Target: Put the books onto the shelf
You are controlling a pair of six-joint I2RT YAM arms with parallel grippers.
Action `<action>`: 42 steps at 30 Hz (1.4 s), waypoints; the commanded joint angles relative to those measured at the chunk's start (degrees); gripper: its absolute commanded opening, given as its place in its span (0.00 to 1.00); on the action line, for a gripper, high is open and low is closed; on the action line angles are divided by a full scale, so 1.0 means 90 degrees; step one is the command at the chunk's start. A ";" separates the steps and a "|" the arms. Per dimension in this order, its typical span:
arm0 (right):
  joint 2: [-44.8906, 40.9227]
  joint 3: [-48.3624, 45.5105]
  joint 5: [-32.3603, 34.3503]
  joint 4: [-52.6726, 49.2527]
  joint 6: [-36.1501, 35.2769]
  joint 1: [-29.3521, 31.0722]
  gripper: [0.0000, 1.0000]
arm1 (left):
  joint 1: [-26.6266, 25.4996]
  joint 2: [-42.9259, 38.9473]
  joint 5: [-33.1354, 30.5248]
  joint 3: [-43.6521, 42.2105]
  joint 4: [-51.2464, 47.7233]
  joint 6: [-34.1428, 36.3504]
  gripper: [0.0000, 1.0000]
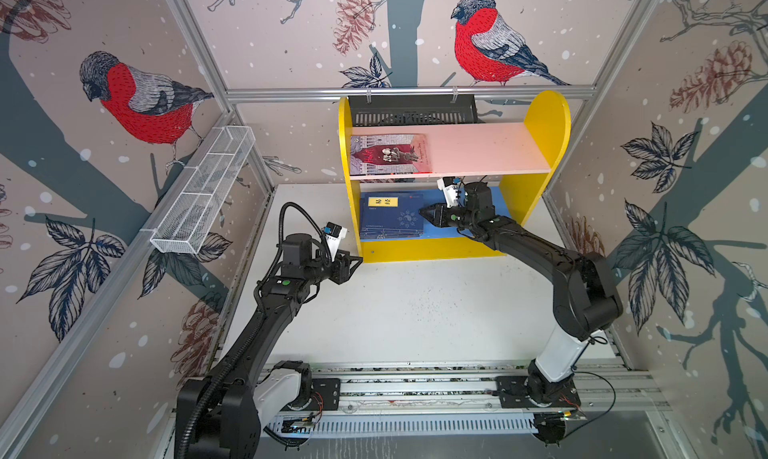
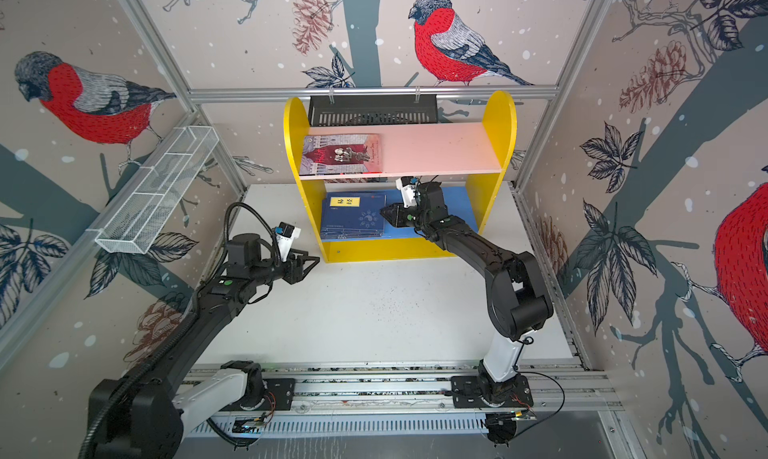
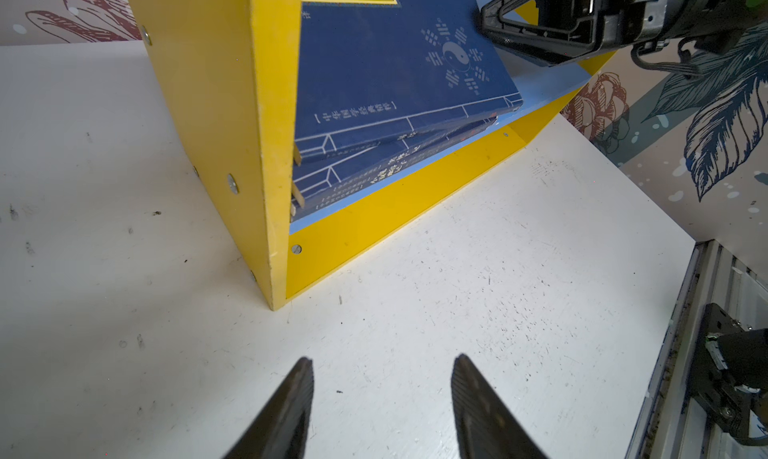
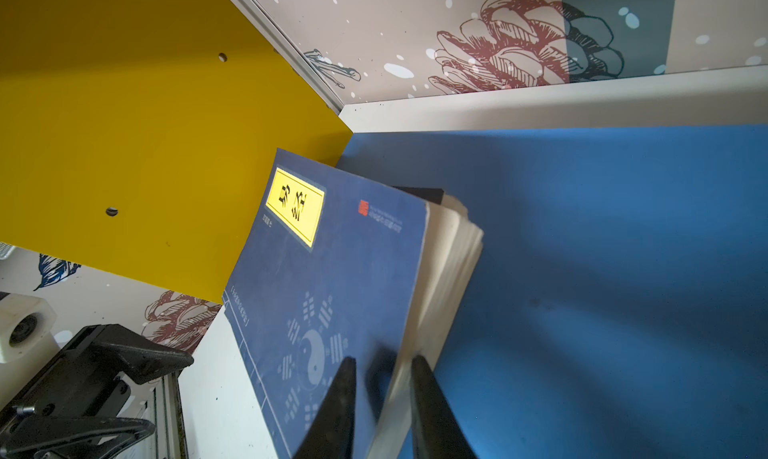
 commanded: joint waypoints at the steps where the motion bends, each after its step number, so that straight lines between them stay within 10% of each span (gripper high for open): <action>1: 0.0045 0.0131 0.0043 -0.0031 -0.0227 0.0024 0.24 | 0.0019 -0.0044 0.0086 -0.0037 0.0053 0.0022 0.54; 12: -0.0003 0.0052 0.0155 0.0228 -0.0071 -0.0088 0.43 | 0.0019 -0.0041 0.0135 -0.0054 0.0031 0.0013 0.54; 42: 0.0674 0.0767 -0.0708 0.0691 -0.0087 -0.0165 0.30 | 0.0019 -0.0024 0.0130 -0.0089 -0.0022 0.0022 0.54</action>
